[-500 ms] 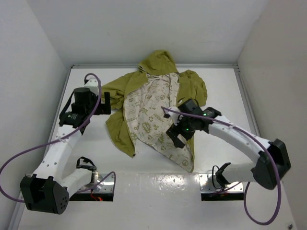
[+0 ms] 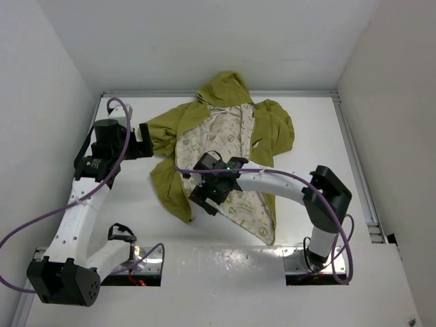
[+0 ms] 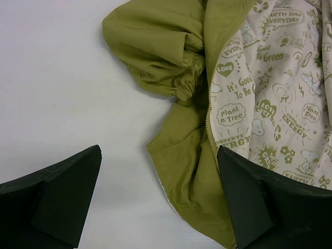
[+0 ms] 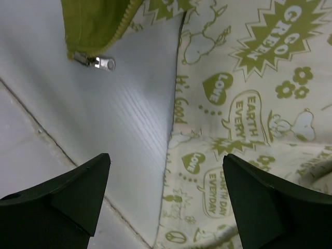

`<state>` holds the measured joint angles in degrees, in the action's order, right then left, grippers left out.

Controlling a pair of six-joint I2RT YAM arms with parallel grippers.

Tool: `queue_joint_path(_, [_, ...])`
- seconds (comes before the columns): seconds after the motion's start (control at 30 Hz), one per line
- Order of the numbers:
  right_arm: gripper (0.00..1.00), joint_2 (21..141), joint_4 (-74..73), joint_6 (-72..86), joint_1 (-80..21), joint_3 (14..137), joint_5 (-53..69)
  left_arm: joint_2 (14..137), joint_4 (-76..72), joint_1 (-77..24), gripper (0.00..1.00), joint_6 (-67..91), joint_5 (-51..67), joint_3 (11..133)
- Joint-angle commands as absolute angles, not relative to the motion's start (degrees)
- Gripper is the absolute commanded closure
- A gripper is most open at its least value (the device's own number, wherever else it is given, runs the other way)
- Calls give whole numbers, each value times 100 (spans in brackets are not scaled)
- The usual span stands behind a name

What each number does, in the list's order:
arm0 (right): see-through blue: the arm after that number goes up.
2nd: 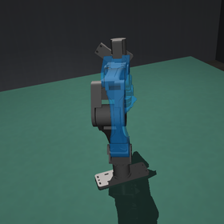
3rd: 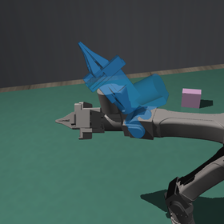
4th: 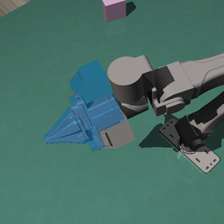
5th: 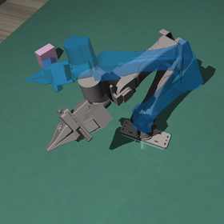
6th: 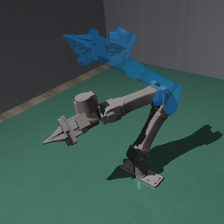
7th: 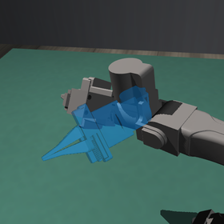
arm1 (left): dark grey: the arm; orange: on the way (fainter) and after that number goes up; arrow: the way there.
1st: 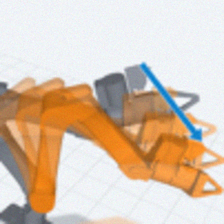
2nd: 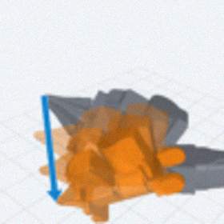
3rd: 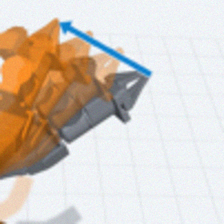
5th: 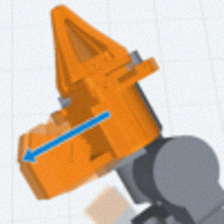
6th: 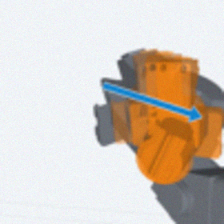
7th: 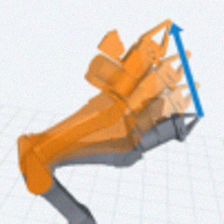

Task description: Zip up the jacket

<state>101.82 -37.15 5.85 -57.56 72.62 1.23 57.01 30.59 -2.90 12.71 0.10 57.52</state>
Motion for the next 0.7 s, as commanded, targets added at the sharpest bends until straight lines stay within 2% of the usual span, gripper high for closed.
queue_joint_path(0.0, [10, 10388, -3367, 1238, -5844, 7602, -18, 5476, 3243, -193, 0, 1327, -88, 6021])
queue_joint_path(0.27, [17, 11346, -3340, 2557, -6179, 8445, -18, 5537, 3366, 43, 0, 1327, -141, 6126])
queue_joint_path(0.4, [18, 11724, -3349, 2979, -6258, 8884, 403, 5590, 3419, 158, 0, 1379, -79, 6126])
queue_joint_path(0.67, [24, 12225, -3348, 3542, -6065, 8912, 484, 5590, 3524, 431, 0, 1380, 254, 6179])
